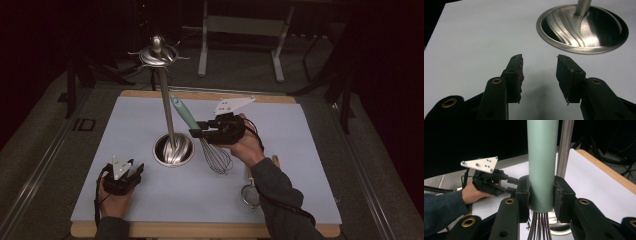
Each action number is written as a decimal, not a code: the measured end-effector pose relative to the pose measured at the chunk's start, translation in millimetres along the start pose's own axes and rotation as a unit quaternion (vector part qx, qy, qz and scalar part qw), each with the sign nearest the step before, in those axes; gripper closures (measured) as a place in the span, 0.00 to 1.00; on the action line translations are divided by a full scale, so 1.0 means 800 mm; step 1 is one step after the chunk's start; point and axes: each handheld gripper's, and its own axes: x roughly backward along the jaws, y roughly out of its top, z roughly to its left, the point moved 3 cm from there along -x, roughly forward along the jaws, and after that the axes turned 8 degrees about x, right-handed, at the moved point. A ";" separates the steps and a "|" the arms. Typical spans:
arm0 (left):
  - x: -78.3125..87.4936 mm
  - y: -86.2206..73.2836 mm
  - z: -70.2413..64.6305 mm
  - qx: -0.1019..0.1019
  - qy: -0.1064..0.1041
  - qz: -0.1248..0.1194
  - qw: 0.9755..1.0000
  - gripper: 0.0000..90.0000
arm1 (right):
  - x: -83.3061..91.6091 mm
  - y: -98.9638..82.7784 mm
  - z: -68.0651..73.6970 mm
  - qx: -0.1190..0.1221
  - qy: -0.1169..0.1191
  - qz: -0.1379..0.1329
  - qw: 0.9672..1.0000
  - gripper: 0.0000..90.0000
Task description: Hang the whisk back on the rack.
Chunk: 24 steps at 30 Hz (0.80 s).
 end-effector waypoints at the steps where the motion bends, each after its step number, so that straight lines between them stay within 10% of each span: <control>1: 0.000 0.000 0.000 0.001 -0.002 0.000 1.000 0.64 | 0.002 0.001 0.000 0.002 -0.001 -0.003 1.000 0.77; 24: 0.001 0.000 0.000 0.001 -0.007 -0.003 1.000 0.70 | 0.034 0.038 0.004 0.023 -0.012 -0.068 0.997 0.77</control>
